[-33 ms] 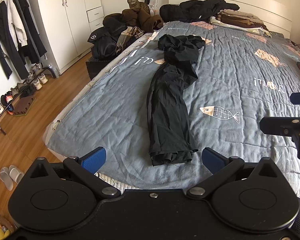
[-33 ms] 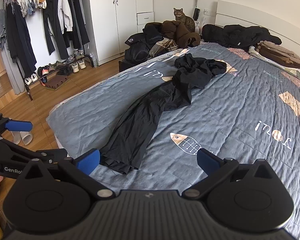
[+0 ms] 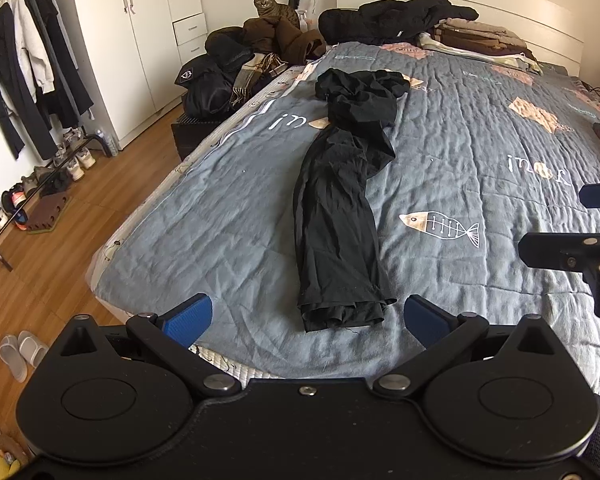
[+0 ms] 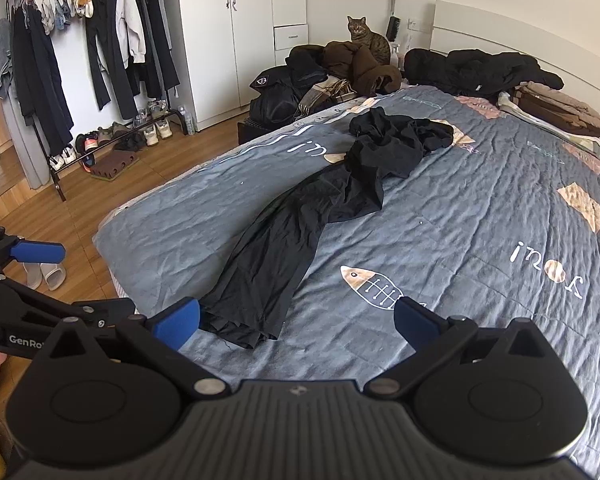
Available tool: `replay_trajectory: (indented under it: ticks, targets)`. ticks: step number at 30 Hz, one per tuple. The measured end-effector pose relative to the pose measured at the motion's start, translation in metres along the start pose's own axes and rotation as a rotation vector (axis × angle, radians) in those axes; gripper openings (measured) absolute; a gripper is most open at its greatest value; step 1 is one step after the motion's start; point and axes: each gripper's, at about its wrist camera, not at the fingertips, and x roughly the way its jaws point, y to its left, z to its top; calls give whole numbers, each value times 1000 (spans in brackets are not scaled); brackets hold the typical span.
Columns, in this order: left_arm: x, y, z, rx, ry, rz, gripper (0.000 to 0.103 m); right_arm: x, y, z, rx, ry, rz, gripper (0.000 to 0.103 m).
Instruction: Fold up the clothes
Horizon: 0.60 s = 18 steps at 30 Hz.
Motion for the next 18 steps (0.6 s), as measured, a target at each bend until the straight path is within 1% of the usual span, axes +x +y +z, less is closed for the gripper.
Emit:
replay_trajectory:
  ticks: [5,9,11,18]
  targets:
    - [-1,0,-1,4,-14,2,103,-2,4,-2,-9,-5,-8,103]
    - [-3,-4,1,10,-24,1,103,0,1,3,7,8,9,103]
    - [-6,-6,3,10,-28,3,103,-2,3,0,1,-6,4,103]
    - [-7,-6,4,-1,-28,-20,103,-3,-2,0,10,-10,7,103]
